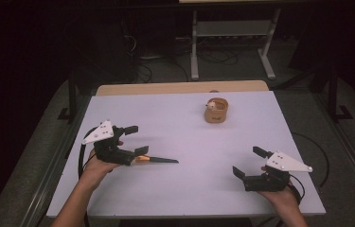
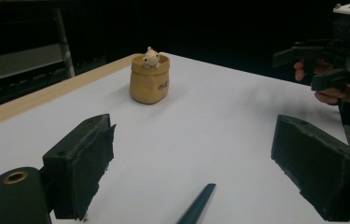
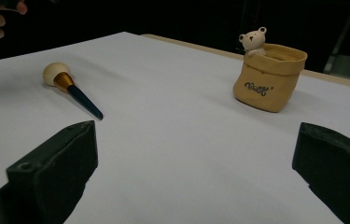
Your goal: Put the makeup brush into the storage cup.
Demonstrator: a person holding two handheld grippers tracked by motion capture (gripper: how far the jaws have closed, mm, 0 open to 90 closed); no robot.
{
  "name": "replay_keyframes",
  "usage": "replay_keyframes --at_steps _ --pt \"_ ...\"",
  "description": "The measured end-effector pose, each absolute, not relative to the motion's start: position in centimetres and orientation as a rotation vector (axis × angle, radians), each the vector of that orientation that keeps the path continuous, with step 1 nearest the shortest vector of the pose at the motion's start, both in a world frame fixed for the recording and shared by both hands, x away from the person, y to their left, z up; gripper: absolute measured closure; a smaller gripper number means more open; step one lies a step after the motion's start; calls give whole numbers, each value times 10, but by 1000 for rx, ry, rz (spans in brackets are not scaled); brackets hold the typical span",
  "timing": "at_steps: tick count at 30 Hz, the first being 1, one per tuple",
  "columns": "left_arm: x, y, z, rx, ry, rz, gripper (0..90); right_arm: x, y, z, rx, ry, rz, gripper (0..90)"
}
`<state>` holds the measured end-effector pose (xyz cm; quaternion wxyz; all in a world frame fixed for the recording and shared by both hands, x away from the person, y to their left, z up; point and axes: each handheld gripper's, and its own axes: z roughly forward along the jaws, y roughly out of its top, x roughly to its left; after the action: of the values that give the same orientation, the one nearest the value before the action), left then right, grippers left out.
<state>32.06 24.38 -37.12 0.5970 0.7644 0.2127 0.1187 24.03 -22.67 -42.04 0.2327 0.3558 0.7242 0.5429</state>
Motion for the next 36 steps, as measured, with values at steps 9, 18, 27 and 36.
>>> replay_keyframes --at_steps 9,18,27,36 --pt "333 235 -364 1781 462 276 125 240 -227 -420 967 1979 1490 0" --pt "344 225 -364 1801 432 246 126 240 -227 -420 965 1979 1487 0" --pt "354 223 -369 1764 427 223 126 240 -227 -420 966 1979 1492 0" --pt "364 220 -378 1806 423 205 125 239 -228 -419 955 1981 1497 0"
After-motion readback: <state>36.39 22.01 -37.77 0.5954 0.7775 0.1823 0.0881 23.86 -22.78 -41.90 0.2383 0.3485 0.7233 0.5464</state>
